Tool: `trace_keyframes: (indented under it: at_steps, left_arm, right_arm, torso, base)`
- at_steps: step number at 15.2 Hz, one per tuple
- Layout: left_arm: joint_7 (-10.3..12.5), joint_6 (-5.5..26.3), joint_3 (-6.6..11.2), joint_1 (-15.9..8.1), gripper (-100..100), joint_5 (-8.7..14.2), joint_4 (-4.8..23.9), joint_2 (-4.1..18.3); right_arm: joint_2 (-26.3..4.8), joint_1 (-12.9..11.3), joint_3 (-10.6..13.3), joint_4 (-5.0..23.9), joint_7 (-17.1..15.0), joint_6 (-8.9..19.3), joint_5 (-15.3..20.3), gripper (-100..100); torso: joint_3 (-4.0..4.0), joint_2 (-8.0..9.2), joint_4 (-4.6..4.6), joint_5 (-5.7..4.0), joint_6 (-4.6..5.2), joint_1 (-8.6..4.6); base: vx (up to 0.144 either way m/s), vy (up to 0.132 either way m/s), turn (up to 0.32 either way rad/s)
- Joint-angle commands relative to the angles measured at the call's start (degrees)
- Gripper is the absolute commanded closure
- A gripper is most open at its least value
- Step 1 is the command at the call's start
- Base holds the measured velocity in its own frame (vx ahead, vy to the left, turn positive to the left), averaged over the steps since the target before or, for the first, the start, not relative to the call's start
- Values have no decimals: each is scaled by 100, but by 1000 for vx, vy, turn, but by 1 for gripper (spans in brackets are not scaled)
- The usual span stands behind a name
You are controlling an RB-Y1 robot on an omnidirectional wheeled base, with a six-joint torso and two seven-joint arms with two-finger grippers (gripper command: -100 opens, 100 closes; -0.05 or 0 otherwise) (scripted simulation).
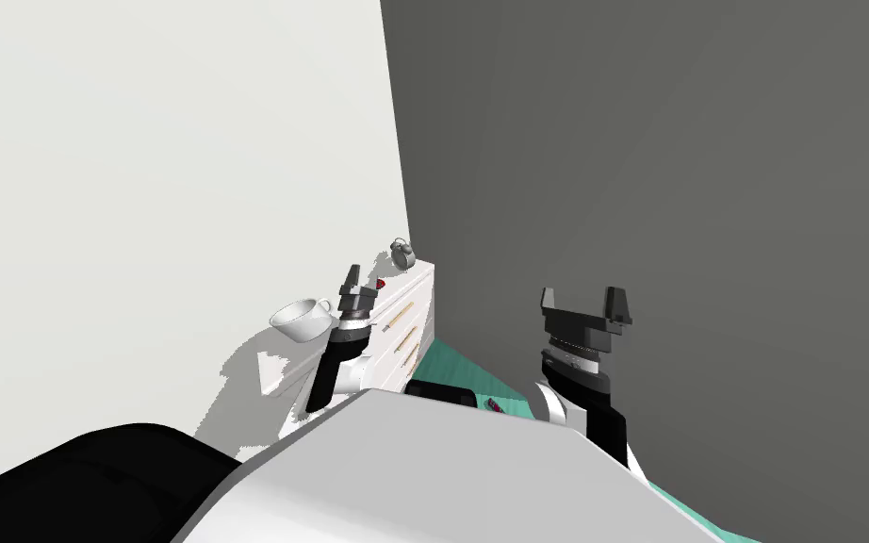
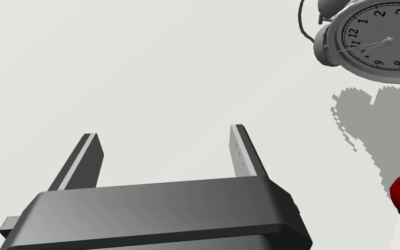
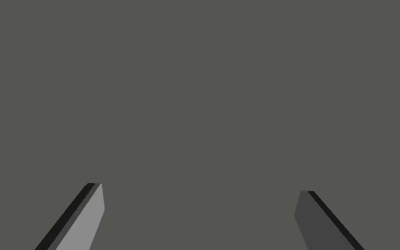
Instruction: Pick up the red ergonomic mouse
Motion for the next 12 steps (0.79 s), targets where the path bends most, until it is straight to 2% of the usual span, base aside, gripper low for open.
trace_keyframes:
  at_steps: [1,3,4,6,7,8,9,10,11,12]
  left_arm:
    - [5,86,43,-4,-100,61,1,191]
    - [16,288,142,-13,-100,207,2,473]
    - [16,288,142,-13,-100,207,2,501]
    - [34,583,293,-26,-100,428,5,817]
    - [34,597,293,-26,-100,428,5,864]
    - [44,787,386,-34,-100,565,8,1056]
    - [44,787,386,-34,-100,565,8,1061]
    - [57,999,489,-42,-100,717,10,1268]
    - [57,999,489,-42,-100,717,10,1268]
    - [70,1199,602,-51,-100,884,14,1471]
  right_arm:
    - [0,0,0,0,0,0,0,0]
    - [0,0,0,0,0,0,0,0]
    - [0,0,0,0,0,0,0,0]
    - [0,0,0,0,0,0,0,0]
    - [0,0,0,0,0,0,0,0]
    - [0,0,0,0,0,0,0,0]
    - [0,0,0,0,0,0,0,0]
    - [0,0,0,0,0,0,0,0]
    - [0,0,0,0,0,0,0,0]
    - [0,0,0,0,0,0,0,0]
  torso:
    - [0,0,0,0,0,0]
    - [0,1,0,0,0,0]
    - [1,2,0,0,1,0]
    - [2,3,1,0,0,-1]
    - [2,4,1,0,0,-1]
    - [2,4,1,0,0,-1]
    - [2,4,1,0,1,-1]
    - [2,3,1,0,0,-1]
    - [2,3,1,0,1,-1]
    - [1,3,1,-1,1,-2]
  base:
    - [-2,-2,-13]
    - [-4,-9,-31]
    - [-7,-9,-24]
    - [-9,-11,-34]
    - [-9,-10,-31]
    - [-9,-11,-39]
    - [-8,-10,-31]
    - [-6,-11,-46]
    - [-6,-11,-37]
    - [-5,-12,-44]
